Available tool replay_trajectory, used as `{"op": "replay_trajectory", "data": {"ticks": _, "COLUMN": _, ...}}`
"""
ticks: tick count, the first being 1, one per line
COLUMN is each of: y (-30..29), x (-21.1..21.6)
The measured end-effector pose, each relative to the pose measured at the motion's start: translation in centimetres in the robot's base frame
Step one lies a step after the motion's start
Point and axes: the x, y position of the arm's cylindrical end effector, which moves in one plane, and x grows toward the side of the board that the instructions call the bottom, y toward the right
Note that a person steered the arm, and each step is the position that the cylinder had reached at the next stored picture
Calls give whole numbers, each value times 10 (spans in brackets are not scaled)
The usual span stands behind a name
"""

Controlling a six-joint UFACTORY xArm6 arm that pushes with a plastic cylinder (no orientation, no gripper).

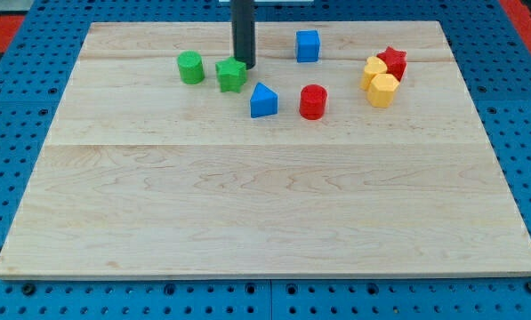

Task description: Move the green star along with the green circle towards the top left

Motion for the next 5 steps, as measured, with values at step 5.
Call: {"op": "replay_trajectory", "data": {"ticks": 5, "y": -47, "x": 22}}
